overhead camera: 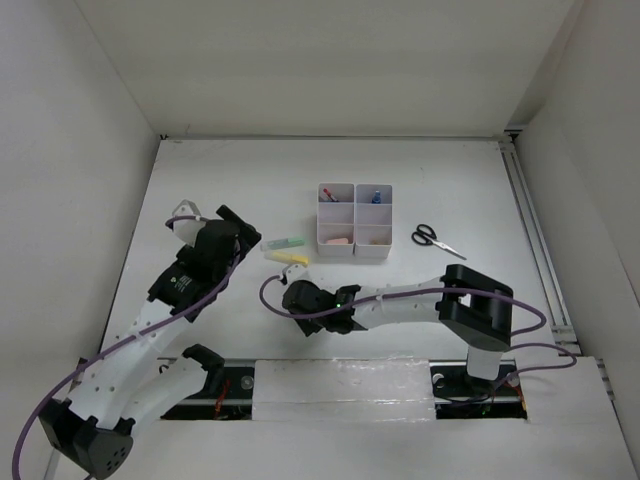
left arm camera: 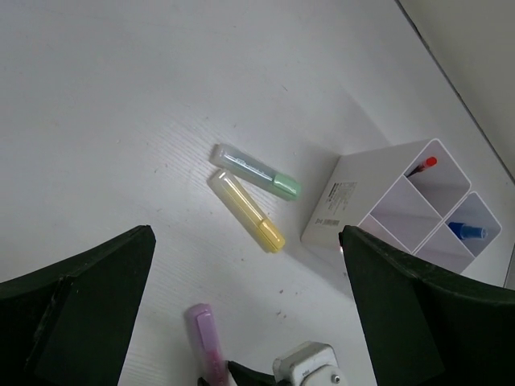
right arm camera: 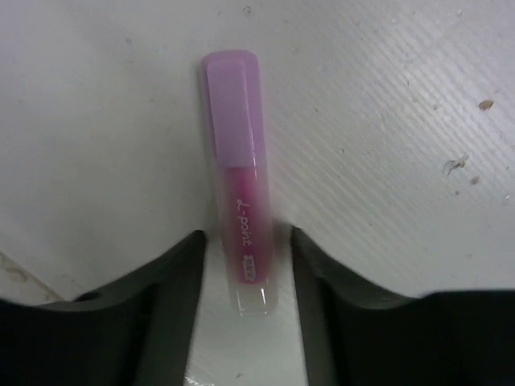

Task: Sort the stationery into containers
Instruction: Pick up the pen from the center of the board.

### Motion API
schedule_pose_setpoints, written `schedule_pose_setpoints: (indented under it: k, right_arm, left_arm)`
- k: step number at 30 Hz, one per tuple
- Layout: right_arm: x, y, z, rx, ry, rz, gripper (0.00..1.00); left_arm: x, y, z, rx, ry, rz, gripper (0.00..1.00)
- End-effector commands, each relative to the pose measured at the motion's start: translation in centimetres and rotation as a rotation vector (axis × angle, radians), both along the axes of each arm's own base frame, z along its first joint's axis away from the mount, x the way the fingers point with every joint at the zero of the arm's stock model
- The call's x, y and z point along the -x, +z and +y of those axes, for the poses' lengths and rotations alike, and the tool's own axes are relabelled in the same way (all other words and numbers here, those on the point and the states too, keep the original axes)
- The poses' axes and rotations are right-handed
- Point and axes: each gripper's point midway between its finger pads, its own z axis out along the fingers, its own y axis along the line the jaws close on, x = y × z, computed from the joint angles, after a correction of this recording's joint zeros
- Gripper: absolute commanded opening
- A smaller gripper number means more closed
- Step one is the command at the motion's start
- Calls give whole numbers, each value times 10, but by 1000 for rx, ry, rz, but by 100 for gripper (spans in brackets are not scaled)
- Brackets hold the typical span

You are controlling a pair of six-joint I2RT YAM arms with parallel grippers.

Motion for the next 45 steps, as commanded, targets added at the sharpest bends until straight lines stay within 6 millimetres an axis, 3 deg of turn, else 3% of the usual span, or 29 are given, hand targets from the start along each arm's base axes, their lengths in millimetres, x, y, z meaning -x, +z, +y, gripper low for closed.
schedule_pose_setpoints:
  k: [1, 4, 7, 8, 9, 11, 15, 16, 21, 25, 30, 33, 37, 42, 45]
  right_arm:
    - [2, -3, 8, 26, -7, -14, 43]
    - [4, -12, 5, 55, -18, -17, 36]
    - [9, -18, 2, 53, -24, 9, 15]
    - [11, -21, -2, 59, -34, 17, 1]
    - [10, -14, 2, 30, -41, 15, 0]
    - [8, -2, -4, -4, -71, -2, 0]
    - [-6, 44, -14, -147, -198, -82, 0]
    - [-9, 56, -11, -198, -206, -100, 0]
    - [-17, 104, -10, -349, -260, -144, 0]
    - [-22, 121, -19, -411, -335, -160, 0]
    - [-25, 137, -20, -474, -354, -161, 0]
    - [-29, 143, -20, -494, -387, -169, 0]
    - [-39, 155, -31, -527, -459, -200, 0]
    - [-52, 168, -40, -573, -527, -210, 0]
    - [-55, 172, -43, -581, -536, -214, 0]
  left_arm:
    - [5, -3, 14, -32, 55, 2, 100]
    - [6, -4, 18, -44, 66, 5, 100]
    - [7, -6, 18, -49, 66, 13, 100]
    - [6, -4, 17, -44, 66, 4, 100]
    - [5, -3, 12, -25, 46, 4, 100]
    - [1, -5, 3, -37, -22, -9, 100]
    - [-3, 3, -46, 15, -316, -92, 100]
    - [3, 5, -66, 63, -430, -99, 100]
    - [19, 8, -130, 261, -750, -171, 100]
    - [16, 7, -145, 321, -801, -181, 100]
    - [28, 8, -169, 360, -917, -189, 100]
    - [32, 14, -174, 398, -953, -219, 100]
    - [33, 6, -175, 401, -960, -207, 98]
    - [39, 5, -177, 412, -988, -201, 89]
    - [39, 2, -179, 415, -997, -201, 77]
